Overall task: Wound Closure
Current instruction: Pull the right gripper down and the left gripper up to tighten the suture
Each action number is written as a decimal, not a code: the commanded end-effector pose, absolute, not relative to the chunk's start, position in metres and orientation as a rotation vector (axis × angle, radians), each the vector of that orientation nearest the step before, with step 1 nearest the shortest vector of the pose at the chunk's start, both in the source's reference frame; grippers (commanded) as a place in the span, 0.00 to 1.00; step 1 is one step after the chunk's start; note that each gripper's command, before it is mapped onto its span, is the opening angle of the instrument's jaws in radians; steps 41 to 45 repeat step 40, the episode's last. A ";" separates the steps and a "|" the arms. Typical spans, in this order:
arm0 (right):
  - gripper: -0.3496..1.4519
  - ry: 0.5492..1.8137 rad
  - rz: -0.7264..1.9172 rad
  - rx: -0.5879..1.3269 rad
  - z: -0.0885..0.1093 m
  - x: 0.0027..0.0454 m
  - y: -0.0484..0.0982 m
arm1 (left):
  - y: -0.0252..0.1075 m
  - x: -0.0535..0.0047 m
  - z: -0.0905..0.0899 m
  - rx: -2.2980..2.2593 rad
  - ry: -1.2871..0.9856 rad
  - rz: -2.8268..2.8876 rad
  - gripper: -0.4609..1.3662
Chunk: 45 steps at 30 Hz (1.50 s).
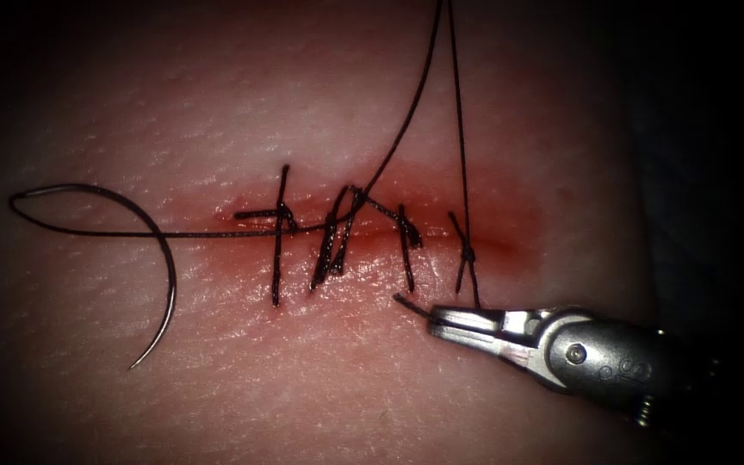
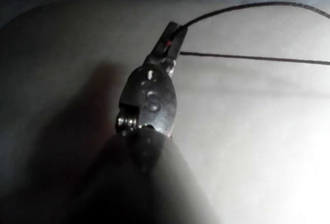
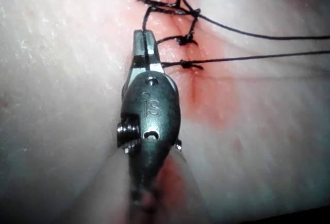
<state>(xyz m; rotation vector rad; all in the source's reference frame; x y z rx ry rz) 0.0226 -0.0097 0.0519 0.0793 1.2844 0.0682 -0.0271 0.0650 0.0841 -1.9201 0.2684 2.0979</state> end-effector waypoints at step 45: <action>0.00 1.251 0.030 0.092 0.053 0.0238 -0.011 | 0.066 -0.0256 0.083 -1.889 0.345 2.138 0.06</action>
